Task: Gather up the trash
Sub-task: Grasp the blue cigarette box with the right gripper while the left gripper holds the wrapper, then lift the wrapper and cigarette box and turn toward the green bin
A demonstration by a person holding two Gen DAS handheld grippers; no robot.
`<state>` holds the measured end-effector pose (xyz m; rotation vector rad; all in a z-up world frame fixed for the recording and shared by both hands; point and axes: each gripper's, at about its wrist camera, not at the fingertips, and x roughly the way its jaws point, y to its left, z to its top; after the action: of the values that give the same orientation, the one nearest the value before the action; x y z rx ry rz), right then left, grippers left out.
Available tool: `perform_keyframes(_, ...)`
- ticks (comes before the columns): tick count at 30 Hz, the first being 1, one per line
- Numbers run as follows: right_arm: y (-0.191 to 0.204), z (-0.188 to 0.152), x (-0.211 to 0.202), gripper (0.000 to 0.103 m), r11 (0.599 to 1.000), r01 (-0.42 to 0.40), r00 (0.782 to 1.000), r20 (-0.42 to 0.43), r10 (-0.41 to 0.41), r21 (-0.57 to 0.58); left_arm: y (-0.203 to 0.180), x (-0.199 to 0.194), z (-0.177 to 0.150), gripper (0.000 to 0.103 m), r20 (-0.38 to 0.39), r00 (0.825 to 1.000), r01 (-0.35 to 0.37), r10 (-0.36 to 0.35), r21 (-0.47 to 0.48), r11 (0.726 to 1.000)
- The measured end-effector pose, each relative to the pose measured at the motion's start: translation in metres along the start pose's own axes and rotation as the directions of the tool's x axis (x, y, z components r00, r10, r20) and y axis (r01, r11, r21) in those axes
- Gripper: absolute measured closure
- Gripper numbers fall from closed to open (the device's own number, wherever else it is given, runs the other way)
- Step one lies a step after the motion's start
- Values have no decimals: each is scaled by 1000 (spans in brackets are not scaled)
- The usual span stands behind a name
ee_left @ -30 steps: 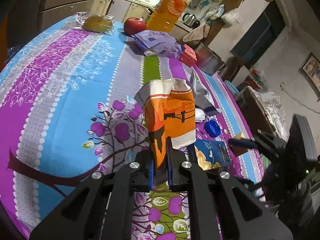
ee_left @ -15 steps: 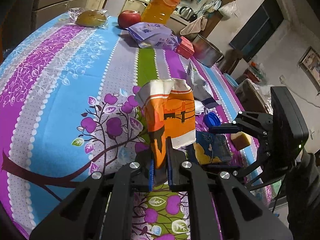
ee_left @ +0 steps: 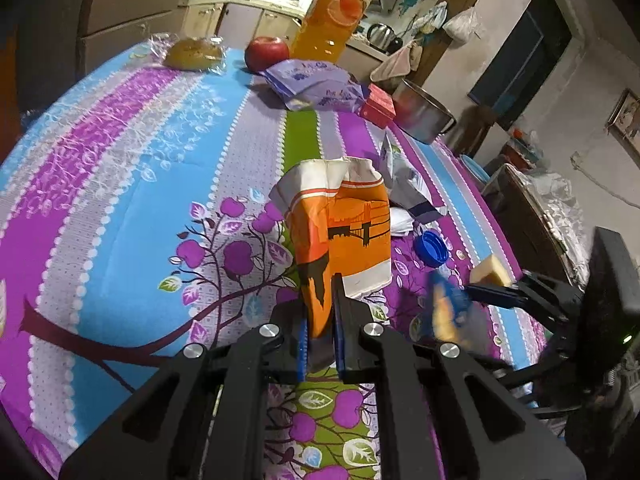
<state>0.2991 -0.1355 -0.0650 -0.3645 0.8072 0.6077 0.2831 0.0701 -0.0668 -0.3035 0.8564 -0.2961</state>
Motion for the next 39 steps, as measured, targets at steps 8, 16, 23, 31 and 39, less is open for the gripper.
perform_keyframes(8, -8, -32, -74, 40, 934, 150, 951, 210, -226, 324, -37, -30, -10, 95, 104, 993, -59, 52, 59, 997)
perform_keyframes(16, -5, -56, -131, 40, 865, 250, 870, 292, -398, 435, -105, -43, -26, 95, 146, 989, -21, -3, 160, 987)
perform_keyframes(23, -17, -80, -178, 41, 819, 316, 819, 299, -490, 478, -153, -43, -37, 95, 136, 988, 41, -73, 230, 972)
perform_keyframes(31, -43, -127, -222, 41, 752, 368, 776, 265, -572, 546, -200, -35, -46, 95, 124, 986, 74, -115, 295, 953)
perform_keyframes(39, -56, -170, -228, 41, 738, 350, 794, 235, -560, 577, -176, 4, -51, 92, -47, 986, 165, -158, 258, 952)
